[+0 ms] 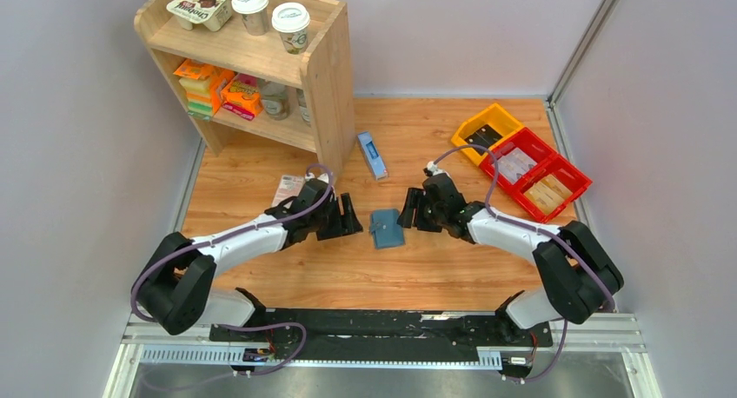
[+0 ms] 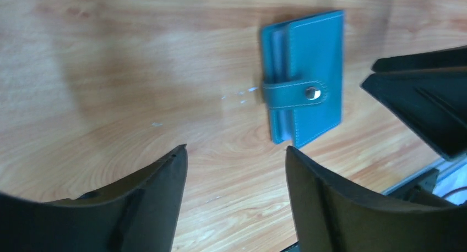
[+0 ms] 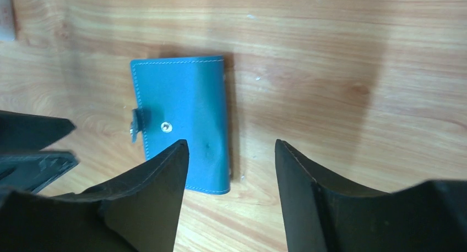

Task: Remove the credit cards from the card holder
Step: Open the card holder at the center of the board.

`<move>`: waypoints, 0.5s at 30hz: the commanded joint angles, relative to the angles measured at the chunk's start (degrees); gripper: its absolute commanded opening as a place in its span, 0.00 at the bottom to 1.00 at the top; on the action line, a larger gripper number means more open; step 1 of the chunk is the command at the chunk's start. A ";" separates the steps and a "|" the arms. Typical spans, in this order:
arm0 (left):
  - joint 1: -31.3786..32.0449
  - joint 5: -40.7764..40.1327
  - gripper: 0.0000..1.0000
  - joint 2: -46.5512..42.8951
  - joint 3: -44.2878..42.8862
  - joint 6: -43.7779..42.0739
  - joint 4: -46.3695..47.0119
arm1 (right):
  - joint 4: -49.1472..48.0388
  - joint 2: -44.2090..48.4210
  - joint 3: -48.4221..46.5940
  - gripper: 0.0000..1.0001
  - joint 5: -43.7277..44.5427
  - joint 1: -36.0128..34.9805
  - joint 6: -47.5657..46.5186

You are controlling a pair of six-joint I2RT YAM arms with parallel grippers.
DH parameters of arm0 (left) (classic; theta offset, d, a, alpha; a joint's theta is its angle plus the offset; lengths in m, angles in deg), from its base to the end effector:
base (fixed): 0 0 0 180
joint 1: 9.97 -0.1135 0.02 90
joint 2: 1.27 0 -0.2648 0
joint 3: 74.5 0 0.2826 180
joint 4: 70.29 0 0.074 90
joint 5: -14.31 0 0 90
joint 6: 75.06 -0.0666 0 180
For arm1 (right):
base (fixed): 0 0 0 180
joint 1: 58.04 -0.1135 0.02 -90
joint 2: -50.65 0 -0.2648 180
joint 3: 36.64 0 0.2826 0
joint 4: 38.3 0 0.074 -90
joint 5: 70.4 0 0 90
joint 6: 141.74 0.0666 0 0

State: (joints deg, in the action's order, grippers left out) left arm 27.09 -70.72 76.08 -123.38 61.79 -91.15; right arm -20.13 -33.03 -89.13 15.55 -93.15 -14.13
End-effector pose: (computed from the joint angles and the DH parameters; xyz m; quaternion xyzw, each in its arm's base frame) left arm 0.2374 -0.1865 0.1307 -0.0649 0.9347 -0.2623 0.2310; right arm 0.2624 0.1902 0.1238 0.0082 0.9372 0.2324 0.2598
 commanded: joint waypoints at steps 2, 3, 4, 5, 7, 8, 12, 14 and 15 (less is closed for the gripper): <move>1.60 2.24 0.82 -0.88 -6.07 -0.44 2.64 | 4.02 1.68 -1.70 0.64 7.39 -0.13 -2.36; 2.14 1.28 0.82 -0.44 -7.05 -1.31 2.02 | 4.11 1.59 -1.52 0.65 7.66 -0.13 -2.36; 3.62 0.57 0.82 0.87 -9.67 -2.02 -0.17 | 4.11 1.76 -1.26 0.66 7.92 -0.13 -2.10; 4.50 -1.44 0.82 1.66 -11.26 -3.33 -1.06 | 4.11 1.94 -1.00 0.68 8.36 -0.13 -1.92; 6.79 -4.79 0.82 5.78 -15.66 -5.00 -5.10 | 4.37 2.64 -0.21 0.71 9.84 -0.04 -1.22; 8.02 -7.58 0.83 6.85 -18.72 -5.71 -8.16 | 4.54 3.34 0.23 0.72 10.73 -0.04 -0.87; 9.70 -11.55 0.83 13.70 -24.98 -6.33 -14.15 | 6.04 7.20 2.08 0.77 14.85 -0.04 -0.34; 10.40 -14.10 0.84 16.52 -27.53 -6.59 -16.95 | 6.57 8.96 2.87 0.79 16.44 -0.13 -0.52; 10.66 -14.63 0.84 18.44 -29.19 -7.03 -17.76 | 6.92 9.67 3.31 0.80 17.14 -0.04 -0.52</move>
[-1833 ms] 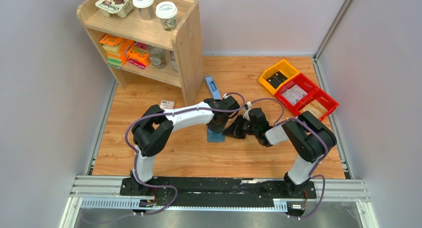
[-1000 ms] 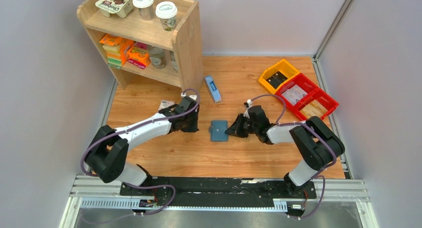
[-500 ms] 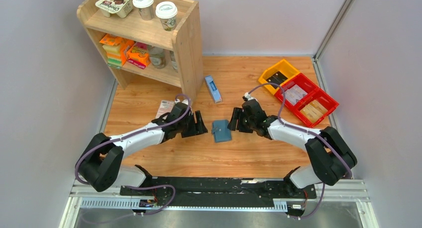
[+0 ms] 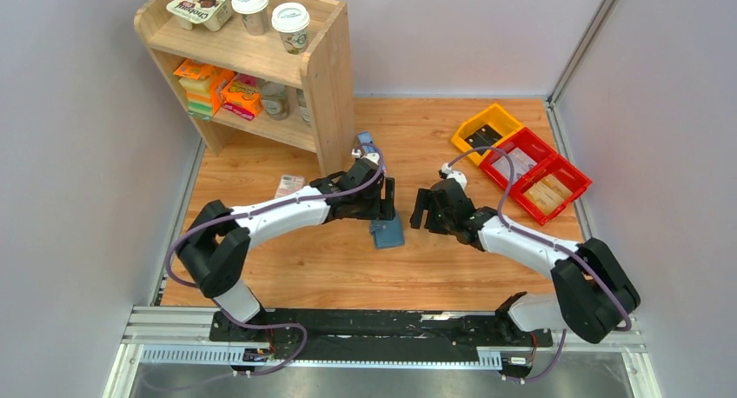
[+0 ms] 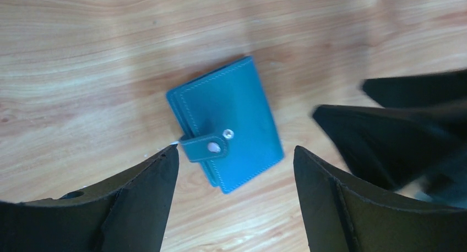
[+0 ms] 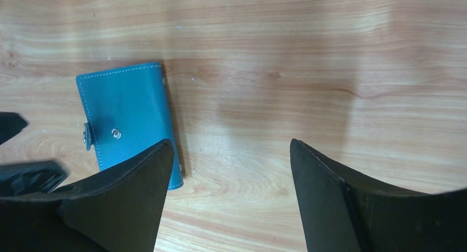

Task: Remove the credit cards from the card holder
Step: Open the card holder at the center of the board.

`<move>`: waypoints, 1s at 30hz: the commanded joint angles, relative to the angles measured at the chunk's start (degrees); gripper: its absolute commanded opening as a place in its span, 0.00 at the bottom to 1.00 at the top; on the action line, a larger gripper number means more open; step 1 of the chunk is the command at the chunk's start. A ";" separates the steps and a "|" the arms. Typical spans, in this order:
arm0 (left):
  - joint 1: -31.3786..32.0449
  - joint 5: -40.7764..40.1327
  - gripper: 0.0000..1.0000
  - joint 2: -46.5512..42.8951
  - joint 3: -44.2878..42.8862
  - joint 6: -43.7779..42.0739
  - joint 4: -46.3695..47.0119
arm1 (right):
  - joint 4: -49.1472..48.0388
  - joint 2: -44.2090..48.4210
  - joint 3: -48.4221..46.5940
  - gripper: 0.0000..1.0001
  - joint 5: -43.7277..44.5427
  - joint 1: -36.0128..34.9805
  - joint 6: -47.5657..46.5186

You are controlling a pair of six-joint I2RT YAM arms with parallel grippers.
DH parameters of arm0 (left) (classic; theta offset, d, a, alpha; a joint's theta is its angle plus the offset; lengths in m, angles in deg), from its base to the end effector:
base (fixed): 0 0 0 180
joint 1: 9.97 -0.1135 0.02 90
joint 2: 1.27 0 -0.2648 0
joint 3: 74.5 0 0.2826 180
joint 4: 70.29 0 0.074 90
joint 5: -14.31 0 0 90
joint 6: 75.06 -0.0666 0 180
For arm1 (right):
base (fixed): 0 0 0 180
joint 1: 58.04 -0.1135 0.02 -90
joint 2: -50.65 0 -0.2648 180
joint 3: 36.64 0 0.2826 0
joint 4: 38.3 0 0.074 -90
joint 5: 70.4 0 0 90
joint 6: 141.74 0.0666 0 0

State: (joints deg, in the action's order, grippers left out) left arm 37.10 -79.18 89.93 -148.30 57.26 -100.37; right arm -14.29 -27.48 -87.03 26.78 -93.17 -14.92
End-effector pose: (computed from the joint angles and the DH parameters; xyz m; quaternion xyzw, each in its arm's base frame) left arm 0.2687 -0.2829 0.1902 0.0276 0.9312 -0.2347 0.2776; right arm 0.2521 0.1672 0.1311 0.0344 0.9425 0.1442 0.2994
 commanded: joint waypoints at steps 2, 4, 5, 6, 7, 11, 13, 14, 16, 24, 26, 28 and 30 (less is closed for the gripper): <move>1.09 -7.15 0.84 6.52 -5.78 -3.04 -10.38 | 1.17 5.87 2.18 0.82 6.88 -0.02 0.01; 1.53 -7.15 0.84 7.32 -6.05 -3.21 -10.04 | 1.35 7.37 3.06 0.84 7.67 -0.02 0.10; 1.62 -6.97 0.84 7.41 -5.96 -3.13 -9.78 | 1.35 7.90 3.50 0.85 7.93 -0.02 0.01; 1.80 -6.80 0.84 7.42 -5.87 -3.13 -9.60 | 1.35 8.43 3.85 0.86 8.11 -0.02 -0.08; 1.89 -6.80 0.84 7.50 -5.96 -3.21 -9.60 | 1.35 8.87 4.03 0.87 8.29 -0.02 -0.17; 1.89 -6.45 0.80 6.98 -4.65 -2.86 -9.07 | 1.26 9.40 4.56 0.88 8.29 -0.02 -0.69; 1.89 -6.27 0.76 6.63 -3.51 -2.60 -8.19 | 1.08 9.22 4.56 0.89 8.11 -0.02 -0.78; 1.97 -6.18 0.75 6.54 -3.33 -2.43 -7.93 | 1.08 9.05 4.47 0.89 8.03 -0.02 -0.78; 1.89 -6.70 0.72 6.27 -2.80 -2.25 -8.10 | 0.82 9.05 4.47 0.89 7.76 -0.02 -0.78; 1.71 -10.31 0.52 2.06 1.24 -1.72 -7.14 | -0.41 10.19 4.91 0.90 6.71 -0.11 -2.36; 1.71 -10.49 0.49 1.44 2.03 -1.19 -6.87 | -1.02 10.54 4.91 0.90 5.57 -0.20 -3.24; 1.62 -10.66 0.41 0.65 3.34 -0.23 -6.00 | -2.25 11.24 4.99 0.90 4.08 -0.55 -4.12; 1.19 -10.32 0.35 0.12 5.01 0.82 -4.77 | -3.66 11.68 5.00 0.90 2.67 -0.99 -5.08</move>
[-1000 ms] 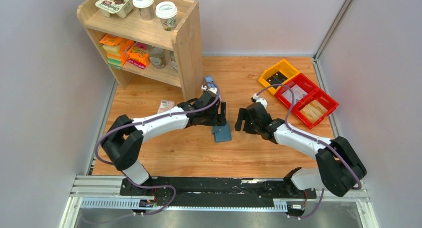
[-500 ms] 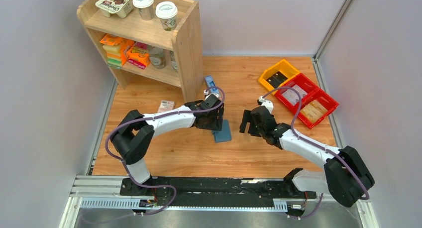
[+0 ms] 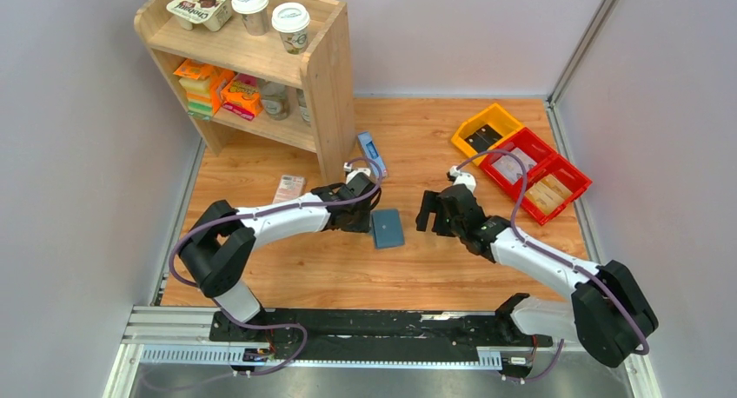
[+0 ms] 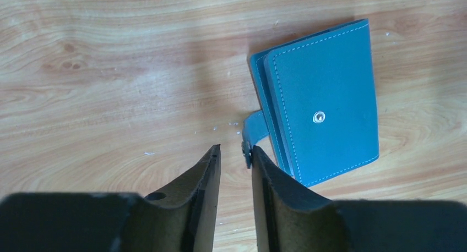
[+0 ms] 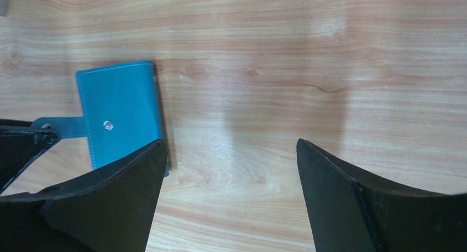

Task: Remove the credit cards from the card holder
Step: Open the card holder at the center of the board.

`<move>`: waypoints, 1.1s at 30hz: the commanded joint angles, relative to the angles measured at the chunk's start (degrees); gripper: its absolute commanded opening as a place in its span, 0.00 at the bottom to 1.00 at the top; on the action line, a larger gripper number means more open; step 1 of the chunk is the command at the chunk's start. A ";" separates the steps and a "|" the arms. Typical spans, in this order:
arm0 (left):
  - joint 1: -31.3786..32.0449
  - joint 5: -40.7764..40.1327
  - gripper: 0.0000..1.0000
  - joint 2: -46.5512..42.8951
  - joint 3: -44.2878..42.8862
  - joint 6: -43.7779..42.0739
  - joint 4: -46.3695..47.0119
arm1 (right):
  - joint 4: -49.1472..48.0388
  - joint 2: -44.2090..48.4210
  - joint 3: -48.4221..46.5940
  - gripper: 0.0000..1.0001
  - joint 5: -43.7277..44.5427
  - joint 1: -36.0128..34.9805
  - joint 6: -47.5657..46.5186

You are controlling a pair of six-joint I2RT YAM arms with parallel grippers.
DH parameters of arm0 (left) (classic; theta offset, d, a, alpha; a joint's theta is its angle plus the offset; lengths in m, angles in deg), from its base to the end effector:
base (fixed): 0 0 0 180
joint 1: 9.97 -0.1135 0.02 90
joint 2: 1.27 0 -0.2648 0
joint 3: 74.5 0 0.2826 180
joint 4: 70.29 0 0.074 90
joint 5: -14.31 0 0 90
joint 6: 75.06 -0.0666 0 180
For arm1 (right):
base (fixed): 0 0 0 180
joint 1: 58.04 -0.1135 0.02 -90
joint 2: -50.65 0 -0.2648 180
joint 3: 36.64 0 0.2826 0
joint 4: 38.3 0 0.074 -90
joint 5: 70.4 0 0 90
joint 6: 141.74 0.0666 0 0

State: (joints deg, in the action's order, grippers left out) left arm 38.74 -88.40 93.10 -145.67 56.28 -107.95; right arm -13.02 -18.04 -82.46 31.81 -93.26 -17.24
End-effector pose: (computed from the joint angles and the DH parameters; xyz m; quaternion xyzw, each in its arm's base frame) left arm 0.2536 -0.2665 0.1448 0.0340 0.9617 -0.1011 0.2525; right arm 0.2344 0.1482 0.1468 0.0321 0.9290 0.1215 0.3482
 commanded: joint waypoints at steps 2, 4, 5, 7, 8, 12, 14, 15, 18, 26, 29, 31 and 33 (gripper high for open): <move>-1.50 0.49 0.31 -3.31 4.15 3.04 4.57 | -5.80 2.15 0.16 0.89 -3.41 -1.60 -3.91; -2.56 2.59 0.26 -3.84 5.90 4.36 6.93 | -6.42 1.45 -0.45 0.89 -4.29 -2.39 -5.14; -2.83 3.73 0.24 -4.10 6.61 4.97 8.17 | -6.60 0.93 -0.80 0.88 -4.73 -2.92 -6.02; -3.70 5.40 0.19 -4.89 8.81 5.85 11.25 | -7.04 -0.39 -1.77 0.88 -5.52 -3.80 -6.90; -3.97 5.85 0.18 -5.50 9.95 6.38 12.82 | -7.04 -1.27 -2.47 0.88 -5.53 -4.41 -7.34; -4.59 7.35 0.00 -6.74 12.33 7.00 15.82 | -6.69 -4.87 -5.28 0.89 -4.13 -7.13 -8.48; -4.67 7.96 0.00 -7.53 13.38 7.08 17.14 | -6.43 -7.76 -7.21 0.93 -3.77 -8.28 -8.66; -4.76 8.14 0.00 -8.23 14.08 7.17 17.67 | -5.90 -9.08 -8.18 0.98 -3.51 -8.81 -8.66; -4.76 8.93 0.00 -10.94 15.67 7.35 19.34 | -3.71 -14.17 -13.44 1.00 -1.67 -11.52 -8.31; -4.76 9.98 0.00 -17.46 12.61 3.14 17.68 | 0.17 -14.82 -15.93 1.00 6.06 -12.41 -4.10; -4.76 14.53 0.00 -17.38 9.79 2.25 17.59 | 1.04 -10.78 -13.99 1.00 10.89 -12.24 -2.78; -4.41 17.96 0.00 -15.80 7.94 2.43 18.64 | 1.48 -7.79 -12.41 1.00 13.53 -12.24 -1.90; -3.63 20.44 0.00 -14.22 5.40 2.87 19.26 | 1.49 -4.19 -10.30 1.00 15.73 -12.24 -1.28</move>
State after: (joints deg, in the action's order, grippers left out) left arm 34.19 -74.85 77.54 -134.96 60.39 -92.02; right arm -12.02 -29.07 -95.09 39.44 -105.59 -21.17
